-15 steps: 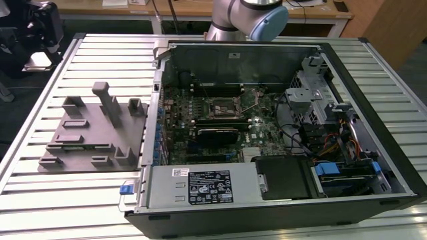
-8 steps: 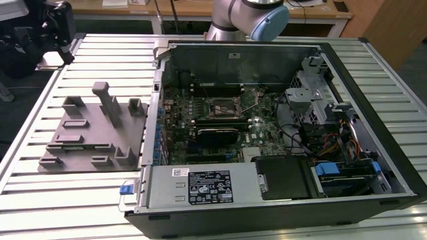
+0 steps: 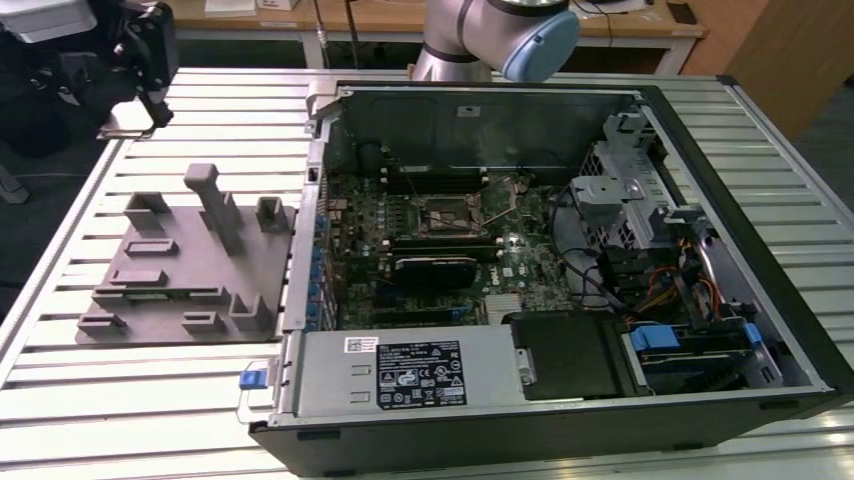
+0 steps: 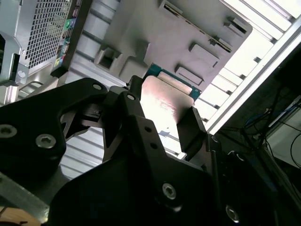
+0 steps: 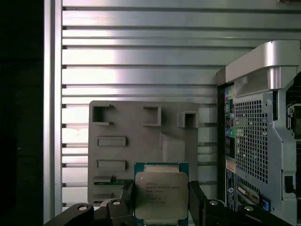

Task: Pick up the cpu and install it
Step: 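Pick up the cpu and move it towards the insertion slot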

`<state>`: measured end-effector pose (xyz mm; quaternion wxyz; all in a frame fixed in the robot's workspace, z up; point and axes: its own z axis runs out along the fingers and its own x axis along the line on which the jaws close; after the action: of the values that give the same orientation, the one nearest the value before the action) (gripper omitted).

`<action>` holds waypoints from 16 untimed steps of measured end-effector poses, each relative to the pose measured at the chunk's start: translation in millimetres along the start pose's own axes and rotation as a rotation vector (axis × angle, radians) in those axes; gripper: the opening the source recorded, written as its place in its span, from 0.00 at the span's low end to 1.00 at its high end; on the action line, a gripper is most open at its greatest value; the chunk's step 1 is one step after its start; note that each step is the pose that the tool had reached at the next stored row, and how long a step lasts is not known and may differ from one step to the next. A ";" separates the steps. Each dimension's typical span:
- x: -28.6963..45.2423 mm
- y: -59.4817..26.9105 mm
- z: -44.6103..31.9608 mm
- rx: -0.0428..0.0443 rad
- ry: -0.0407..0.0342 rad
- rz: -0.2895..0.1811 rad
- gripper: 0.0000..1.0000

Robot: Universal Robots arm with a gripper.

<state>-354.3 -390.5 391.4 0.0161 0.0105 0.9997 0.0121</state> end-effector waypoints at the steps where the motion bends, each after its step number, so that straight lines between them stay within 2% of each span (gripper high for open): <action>1: -2.8 0.4 0.1 0.0000 0.0000 0.000 0.55; 16: -43.2 7.4 2.0 0.0000 0.0000 0.000 0.55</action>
<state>-311.0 -384.0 391.0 0.0161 0.0105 0.9997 0.0121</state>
